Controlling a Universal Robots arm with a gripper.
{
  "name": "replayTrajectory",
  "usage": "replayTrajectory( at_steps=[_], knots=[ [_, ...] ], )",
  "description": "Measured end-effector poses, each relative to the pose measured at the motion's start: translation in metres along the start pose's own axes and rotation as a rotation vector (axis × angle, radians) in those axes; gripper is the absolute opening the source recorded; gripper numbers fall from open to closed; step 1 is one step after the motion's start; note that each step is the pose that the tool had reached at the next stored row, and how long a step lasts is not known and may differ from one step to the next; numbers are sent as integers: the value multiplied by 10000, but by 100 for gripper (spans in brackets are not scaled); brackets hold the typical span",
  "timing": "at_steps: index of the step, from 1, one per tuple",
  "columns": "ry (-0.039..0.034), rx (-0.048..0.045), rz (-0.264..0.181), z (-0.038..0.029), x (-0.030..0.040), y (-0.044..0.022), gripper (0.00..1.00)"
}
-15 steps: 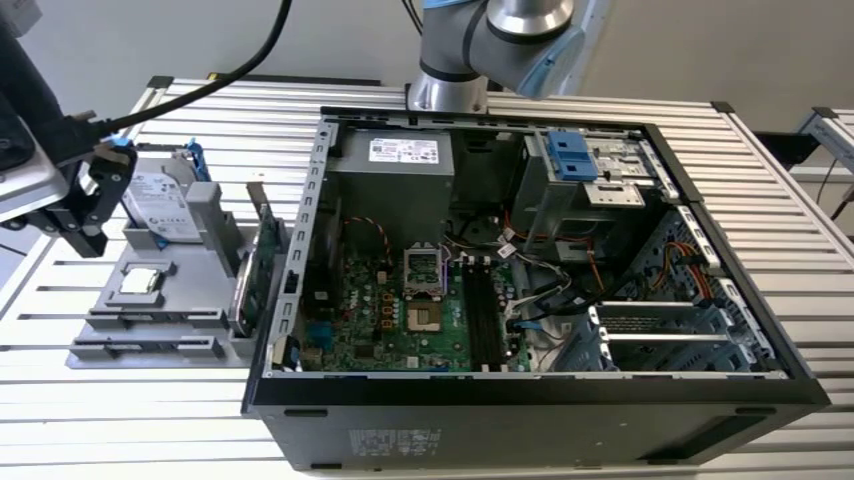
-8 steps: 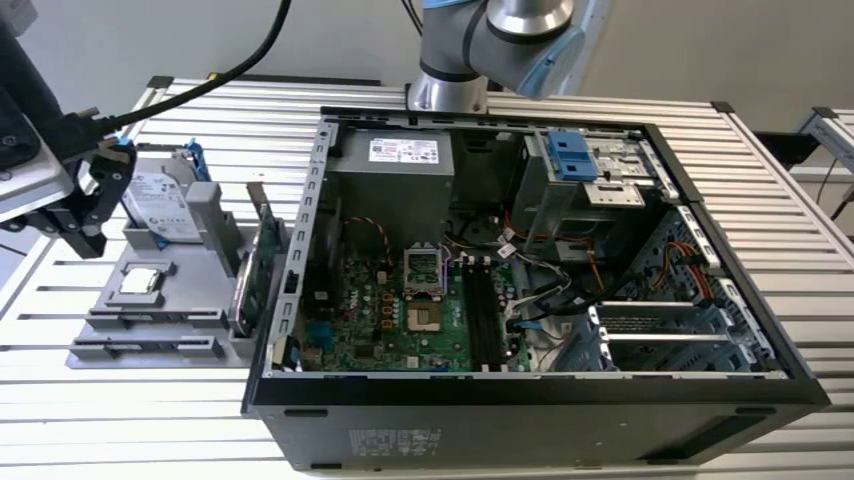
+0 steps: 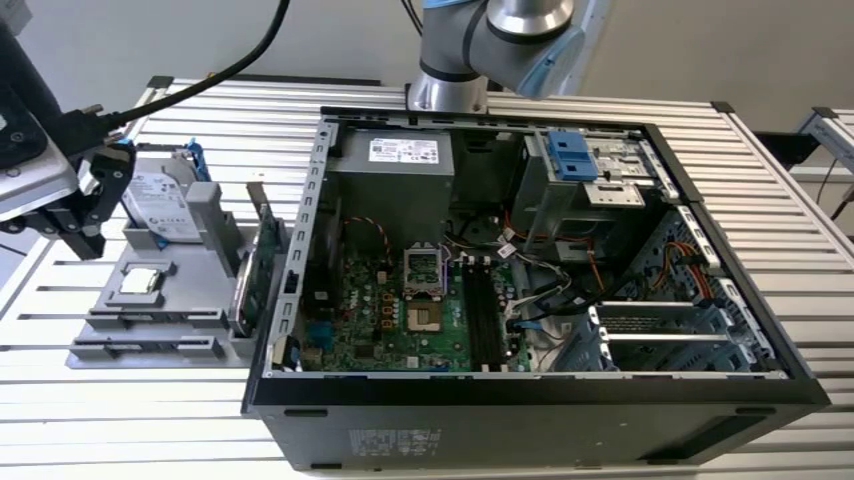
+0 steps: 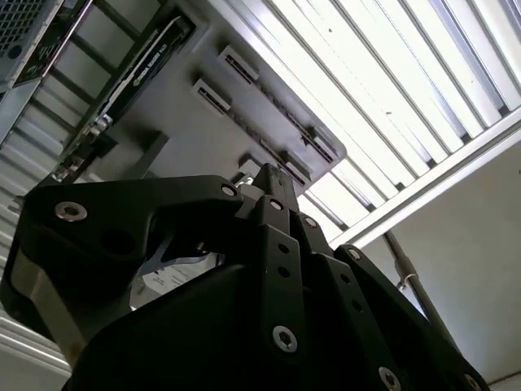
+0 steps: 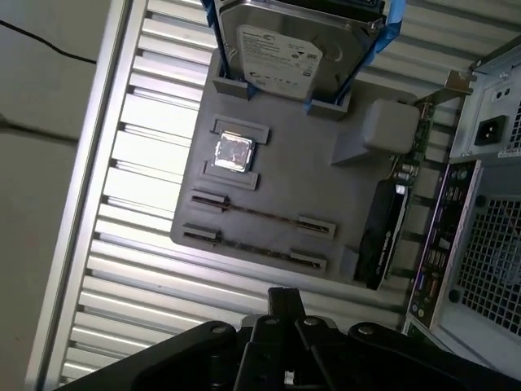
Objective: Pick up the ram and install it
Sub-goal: 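Pick up the ram and move it above insertion slot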
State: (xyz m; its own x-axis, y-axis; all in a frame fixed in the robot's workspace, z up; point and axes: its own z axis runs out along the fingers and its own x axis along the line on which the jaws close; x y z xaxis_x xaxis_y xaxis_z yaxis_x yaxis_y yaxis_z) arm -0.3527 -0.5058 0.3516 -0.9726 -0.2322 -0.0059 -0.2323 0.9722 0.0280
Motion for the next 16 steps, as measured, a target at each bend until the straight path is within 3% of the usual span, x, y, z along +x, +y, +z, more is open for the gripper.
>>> replayTrajectory(
  at_steps=[16],
  knots=[
    [54, 126, -835, 0, 2, 1, 0]
  ],
)
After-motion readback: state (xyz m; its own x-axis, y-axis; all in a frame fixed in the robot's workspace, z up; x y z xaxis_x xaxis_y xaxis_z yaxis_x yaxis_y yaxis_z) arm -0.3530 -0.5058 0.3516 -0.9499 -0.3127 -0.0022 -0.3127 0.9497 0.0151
